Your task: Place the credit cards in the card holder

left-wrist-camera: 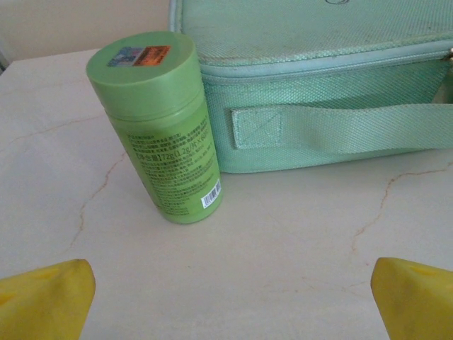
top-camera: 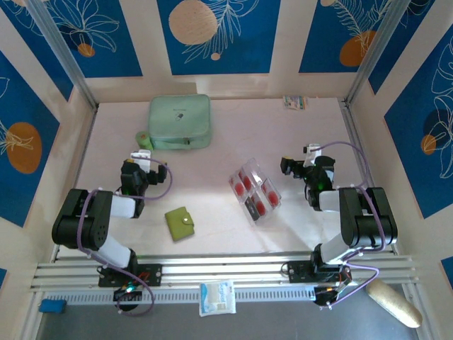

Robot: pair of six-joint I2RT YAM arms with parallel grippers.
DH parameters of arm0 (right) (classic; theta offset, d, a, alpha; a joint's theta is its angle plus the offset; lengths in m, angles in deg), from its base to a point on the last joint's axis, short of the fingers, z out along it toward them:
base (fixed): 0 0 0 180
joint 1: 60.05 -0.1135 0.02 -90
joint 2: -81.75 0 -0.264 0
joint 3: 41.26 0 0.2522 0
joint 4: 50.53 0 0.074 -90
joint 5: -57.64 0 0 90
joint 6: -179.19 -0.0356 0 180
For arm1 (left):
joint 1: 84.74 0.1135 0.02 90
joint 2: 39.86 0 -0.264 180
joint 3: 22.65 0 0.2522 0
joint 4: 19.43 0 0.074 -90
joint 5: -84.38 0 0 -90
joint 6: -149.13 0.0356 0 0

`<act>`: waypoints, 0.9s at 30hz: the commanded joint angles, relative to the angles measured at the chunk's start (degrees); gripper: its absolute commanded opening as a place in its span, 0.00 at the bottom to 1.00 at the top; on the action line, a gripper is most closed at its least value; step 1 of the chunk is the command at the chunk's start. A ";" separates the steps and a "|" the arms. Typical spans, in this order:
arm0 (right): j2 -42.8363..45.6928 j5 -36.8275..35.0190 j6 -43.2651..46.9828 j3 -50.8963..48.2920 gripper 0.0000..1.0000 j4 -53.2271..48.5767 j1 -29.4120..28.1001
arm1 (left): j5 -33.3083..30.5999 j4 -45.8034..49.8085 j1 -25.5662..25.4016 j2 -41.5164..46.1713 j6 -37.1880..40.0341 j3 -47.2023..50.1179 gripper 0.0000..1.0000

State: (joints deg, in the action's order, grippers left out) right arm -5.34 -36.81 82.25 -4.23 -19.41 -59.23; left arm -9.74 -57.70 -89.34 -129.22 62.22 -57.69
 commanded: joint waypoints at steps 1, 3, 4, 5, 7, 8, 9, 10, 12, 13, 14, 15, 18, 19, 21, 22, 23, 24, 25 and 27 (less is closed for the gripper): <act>5.14 0.02 -0.61 3.74 0.99 -8.26 0.54 | 2.25 2.29 0.96 1.49 -0.52 -1.56 1.00; 9.97 -0.77 -0.94 6.72 0.99 -16.50 0.50 | -1.25 5.62 0.82 4.43 -1.38 -2.22 1.00; 11.97 -1.16 -2.24 7.70 0.99 -18.99 0.65 | -3.54 8.27 0.83 5.59 -2.25 -2.94 1.00; 14.10 -2.52 -5.42 8.84 0.99 -21.87 0.96 | -5.57 11.05 0.83 7.03 -2.86 -3.94 1.00; 17.52 -5.72 -15.03 12.35 0.99 -30.28 1.79 | -8.71 18.22 0.83 9.92 -3.75 -6.56 1.00; 19.53 -5.83 -21.24 15.10 0.99 -37.90 2.86 | -10.76 22.73 0.90 11.42 -5.18 -8.80 1.00; 20.63 -3.18 -22.80 16.99 0.99 -41.67 3.86 | -11.94 28.62 0.83 13.25 -6.95 -11.47 1.00; 21.74 0.21 -23.53 18.57 0.99 -44.59 4.41 | -12.35 33.87 0.83 14.45 -8.86 -14.02 1.00; 24.69 6.57 -23.57 20.26 0.99 -49.17 3.72 | -12.53 45.60 0.82 16.97 -13.83 -19.91 1.00; 26.27 7.82 -23.26 20.67 0.99 -51.46 2.72 | -11.41 50.24 0.82 17.79 -15.85 -22.23 1.00; 28.28 8.46 -23.33 21.15 0.99 -54.62 1.38 | -9.87 53.96 0.82 18.64 -18.37 -24.15 1.00; 30.26 9.66 -22.98 21.46 1.00 -57.41 -0.10 | -7.64 57.33 0.78 19.53 -20.29 -25.81 1.00; 35.65 11.13 -22.62 21.74 0.98 -66.69 -5.83 | -2.48 63.67 0.06 22.11 -24.19 -28.08 1.00; 37.03 10.65 -22.67 21.66 0.97 -69.83 -8.14 | -1.17 65.05 -0.28 22.69 -25.00 -28.36 1.00; 39.98 8.99 -23.94 20.88 0.96 -75.40 -14.23 | 1.23 67.79 -1.12 23.78 -26.37 -28.99 1.00; 41.12 8.12 -24.97 20.49 0.96 -77.69 -17.02 | 2.08 68.58 -1.64 24.22 -26.56 -29.03 1.00; 42.29 7.92 -26.24 19.62 0.95 -79.48 -20.24 | 2.50 69.65 -2.45 24.65 -26.71 -29.16 1.00; 43.44 7.62 -27.92 18.35 0.94 -81.38 -23.81 | 2.79 70.65 -3.09 24.97 -26.74 -29.16 1.00; 44.05 7.21 -29.21 17.62 0.94 -82.51 -25.66 | 2.89 71.16 -3.88 25.30 -26.74 -29.08 1.00; 45.39 6.41 -32.98 15.14 0.92 -84.26 -31.78 | 3.13 72.07 -5.09 25.91 -26.67 -28.52 1.00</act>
State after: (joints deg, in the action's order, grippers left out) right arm 38.79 -29.42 55.08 13.95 -94.16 -86.22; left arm -9.59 8.59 -92.75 -105.07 37.46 -85.73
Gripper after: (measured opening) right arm 0.927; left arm 0.998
